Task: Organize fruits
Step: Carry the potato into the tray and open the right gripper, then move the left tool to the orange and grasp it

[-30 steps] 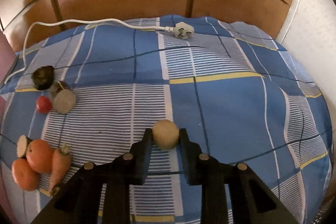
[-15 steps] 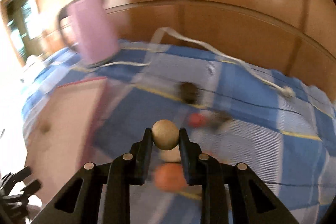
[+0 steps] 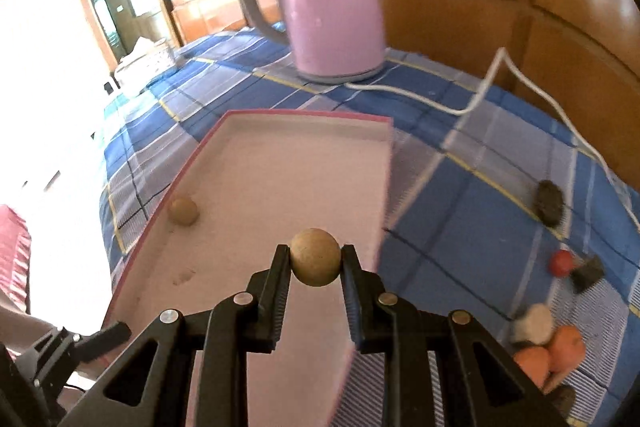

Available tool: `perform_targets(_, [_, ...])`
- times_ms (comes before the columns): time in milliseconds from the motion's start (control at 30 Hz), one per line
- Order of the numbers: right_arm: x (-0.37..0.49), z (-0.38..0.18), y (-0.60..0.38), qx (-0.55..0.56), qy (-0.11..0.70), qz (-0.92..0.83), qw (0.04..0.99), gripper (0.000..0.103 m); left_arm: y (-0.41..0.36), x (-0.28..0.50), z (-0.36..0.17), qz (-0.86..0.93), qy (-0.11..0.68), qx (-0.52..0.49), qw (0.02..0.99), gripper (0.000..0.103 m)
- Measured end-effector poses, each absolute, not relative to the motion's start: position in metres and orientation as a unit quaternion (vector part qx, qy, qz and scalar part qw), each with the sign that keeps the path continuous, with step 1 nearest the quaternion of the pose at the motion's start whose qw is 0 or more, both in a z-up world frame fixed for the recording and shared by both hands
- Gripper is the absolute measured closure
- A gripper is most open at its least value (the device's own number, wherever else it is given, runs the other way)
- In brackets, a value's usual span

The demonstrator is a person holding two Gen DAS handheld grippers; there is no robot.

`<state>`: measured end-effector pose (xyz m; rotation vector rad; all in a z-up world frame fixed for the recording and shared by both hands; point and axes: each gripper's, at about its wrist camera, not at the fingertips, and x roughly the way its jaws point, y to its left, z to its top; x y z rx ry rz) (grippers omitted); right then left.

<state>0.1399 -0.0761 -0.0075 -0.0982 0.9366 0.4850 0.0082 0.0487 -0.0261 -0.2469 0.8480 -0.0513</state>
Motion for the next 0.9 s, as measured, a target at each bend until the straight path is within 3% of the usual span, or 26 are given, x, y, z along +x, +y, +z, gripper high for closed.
perform_targets(67, [0.144,-0.012,-0.069,-0.047,0.452,0.229,0.861,0.076,0.051,0.008,-0.027,-0.021,0.411,-0.122,0.903,0.034])
perform_targets(167, [0.15,-0.018,-0.065,-0.044,0.46,0.221,0.859,0.064,0.054,0.009,-0.028,-0.02,0.412,-0.125,0.902,0.034])
perform_targets(900, [0.095,0.015,-0.145,-0.048,0.383,0.09,0.918,0.064,0.04,0.005,-0.019,-0.032,0.403,-0.112,0.908,0.033])
